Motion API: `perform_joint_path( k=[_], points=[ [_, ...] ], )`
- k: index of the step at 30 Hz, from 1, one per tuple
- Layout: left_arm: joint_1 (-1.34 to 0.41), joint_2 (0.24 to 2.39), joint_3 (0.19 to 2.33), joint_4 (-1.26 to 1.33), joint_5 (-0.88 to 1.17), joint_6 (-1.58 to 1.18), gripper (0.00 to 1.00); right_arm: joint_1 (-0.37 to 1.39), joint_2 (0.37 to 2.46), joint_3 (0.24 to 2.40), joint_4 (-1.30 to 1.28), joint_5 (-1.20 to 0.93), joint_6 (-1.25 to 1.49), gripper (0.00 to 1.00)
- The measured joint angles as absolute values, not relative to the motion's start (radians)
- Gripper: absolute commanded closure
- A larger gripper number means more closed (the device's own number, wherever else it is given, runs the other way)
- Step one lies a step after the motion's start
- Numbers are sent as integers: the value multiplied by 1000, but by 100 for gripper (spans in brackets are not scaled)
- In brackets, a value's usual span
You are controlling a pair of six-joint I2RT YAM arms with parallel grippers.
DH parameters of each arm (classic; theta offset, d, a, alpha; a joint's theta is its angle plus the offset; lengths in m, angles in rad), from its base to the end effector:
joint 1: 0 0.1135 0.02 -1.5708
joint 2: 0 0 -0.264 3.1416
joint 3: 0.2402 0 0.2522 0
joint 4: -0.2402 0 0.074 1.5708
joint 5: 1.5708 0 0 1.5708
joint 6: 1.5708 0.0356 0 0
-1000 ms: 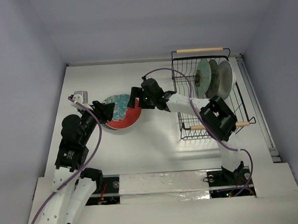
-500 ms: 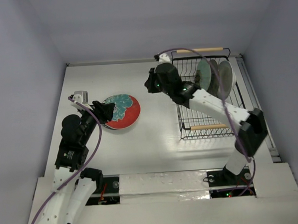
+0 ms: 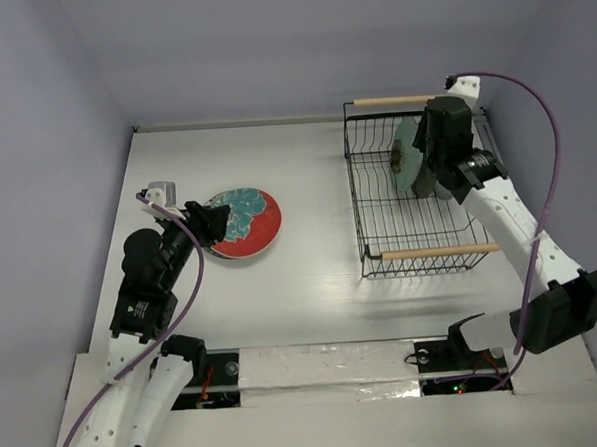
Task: Unload the plates from the dish rack
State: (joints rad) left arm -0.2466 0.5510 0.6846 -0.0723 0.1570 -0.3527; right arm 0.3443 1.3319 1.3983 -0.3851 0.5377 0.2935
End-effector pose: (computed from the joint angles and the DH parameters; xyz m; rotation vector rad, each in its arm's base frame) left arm 0.1333 -0.0393 0.3505 0.0468 1.5392 -0.5970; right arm 0.2860 0.0832 0.4134 0.3142 1.8168 -0.0632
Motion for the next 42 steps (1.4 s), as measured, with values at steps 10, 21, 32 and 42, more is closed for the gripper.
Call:
perform_joint_path(
  k=[10,21,32,42],
  points=[
    [-247,551,685,-72,157,-352,54,268,1520,1406,-459,501,239,59],
    [-247,551,685,-72,158,-352,54,208,1660,1426,-455,450,231,62],
    [-247,551,685,-72,161,-352,54,197,1744,1464,-459,456,182,94],
    [-247,552,685,-72,165,-353,54,198,1711,1483,-538,458,154,100]
  ],
)
